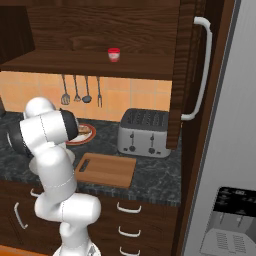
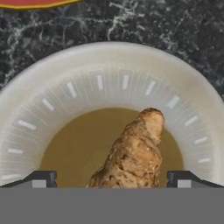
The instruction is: From the different types of pastries on the counter, select a croissant and place it on the cutting board. Then retrieve a jar of jam from the cabinet and place it alongside the croissant on the cutting board.
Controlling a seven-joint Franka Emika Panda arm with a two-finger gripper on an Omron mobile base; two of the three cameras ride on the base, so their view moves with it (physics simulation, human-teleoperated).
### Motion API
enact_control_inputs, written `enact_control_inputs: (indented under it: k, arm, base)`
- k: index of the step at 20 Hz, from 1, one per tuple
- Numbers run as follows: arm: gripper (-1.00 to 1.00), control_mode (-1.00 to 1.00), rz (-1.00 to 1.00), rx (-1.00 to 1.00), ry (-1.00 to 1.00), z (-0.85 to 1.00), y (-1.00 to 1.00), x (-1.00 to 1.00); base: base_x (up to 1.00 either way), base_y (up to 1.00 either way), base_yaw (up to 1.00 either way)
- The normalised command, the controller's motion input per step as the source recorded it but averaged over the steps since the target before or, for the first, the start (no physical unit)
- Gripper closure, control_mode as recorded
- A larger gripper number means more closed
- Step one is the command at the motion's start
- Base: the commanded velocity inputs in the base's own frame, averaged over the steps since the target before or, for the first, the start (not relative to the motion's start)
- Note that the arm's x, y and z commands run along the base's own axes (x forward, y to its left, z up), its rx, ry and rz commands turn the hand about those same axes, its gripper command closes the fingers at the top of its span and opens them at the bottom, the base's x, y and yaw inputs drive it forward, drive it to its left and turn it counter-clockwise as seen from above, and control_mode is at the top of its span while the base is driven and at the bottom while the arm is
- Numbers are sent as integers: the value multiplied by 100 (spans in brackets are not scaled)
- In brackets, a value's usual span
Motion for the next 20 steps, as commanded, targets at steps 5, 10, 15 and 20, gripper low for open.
enact_control_inputs:
  k: [5,10,15,20]
  arm:
    - [-100,-100,0,0,0,-16,0,0]
    - [-100,-100,0,0,0,-18,0,0]
    - [100,-100,0,0,0,-9,0,0]
    - [100,-100,0,0,0,-2,-1,0]
  base:
    - [0,0,0]
    - [0,0,0]
    - [0,0,0]
    - [0,0,0]
